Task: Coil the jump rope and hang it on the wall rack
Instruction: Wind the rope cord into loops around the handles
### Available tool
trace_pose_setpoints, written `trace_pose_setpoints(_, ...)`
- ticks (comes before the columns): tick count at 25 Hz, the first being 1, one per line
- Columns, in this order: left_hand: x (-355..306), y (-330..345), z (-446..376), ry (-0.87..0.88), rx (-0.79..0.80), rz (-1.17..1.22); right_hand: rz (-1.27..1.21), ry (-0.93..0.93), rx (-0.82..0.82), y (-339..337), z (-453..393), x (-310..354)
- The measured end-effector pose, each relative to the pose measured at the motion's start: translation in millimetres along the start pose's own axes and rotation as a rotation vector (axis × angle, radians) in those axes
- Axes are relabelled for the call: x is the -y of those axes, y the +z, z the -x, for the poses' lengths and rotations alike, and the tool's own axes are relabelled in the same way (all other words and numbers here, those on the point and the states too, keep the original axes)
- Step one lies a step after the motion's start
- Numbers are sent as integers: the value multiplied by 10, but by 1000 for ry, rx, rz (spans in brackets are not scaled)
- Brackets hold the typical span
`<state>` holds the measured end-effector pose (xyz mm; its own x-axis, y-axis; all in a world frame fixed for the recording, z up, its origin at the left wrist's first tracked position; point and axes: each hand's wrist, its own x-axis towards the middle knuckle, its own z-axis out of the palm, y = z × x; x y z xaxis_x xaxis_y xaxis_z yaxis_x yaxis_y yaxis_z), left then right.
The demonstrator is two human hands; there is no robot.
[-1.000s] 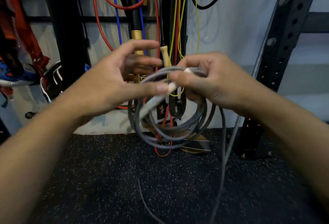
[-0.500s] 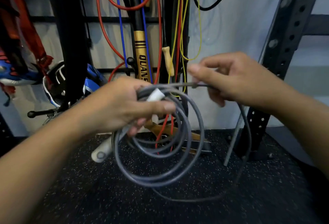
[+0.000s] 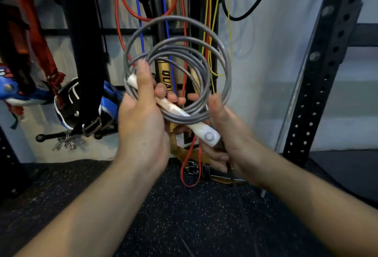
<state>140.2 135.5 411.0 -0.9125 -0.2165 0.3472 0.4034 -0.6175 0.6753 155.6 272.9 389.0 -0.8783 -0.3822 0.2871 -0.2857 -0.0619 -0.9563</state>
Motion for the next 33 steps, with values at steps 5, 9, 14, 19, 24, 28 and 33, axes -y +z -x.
trace_pose_setpoints(5, 153, -64, 121, -25, 24, -75, -216, 22, -365, 164, -8, 88)
trace_pose_setpoints(9, 36, -219, 4, -144, 168, -134, 181, 33, -336, -125, -69, 153)
trace_pose_setpoints(14, -380, -383, -303, -87, 380, -569, 718, -97, -191, -418, -91, 478)
trace_pose_setpoints(19, -618, -184, -212, 160, 761, -1285, 1076, -105, -3, -375, -128, 619)
trace_pose_setpoints(24, -404, -32, 4, 264, 840, -1460, 1317, -219, 49, -223, -136, 586)
trace_pose_setpoints(28, -301, -107, -37, 92, 763, -1276, 1180, -253, 23, -203, -124, 538)
trace_pose_setpoints(33, -226, -156, -12, -19, 750, -1123, 902, -257, -134, -147, -174, 374)
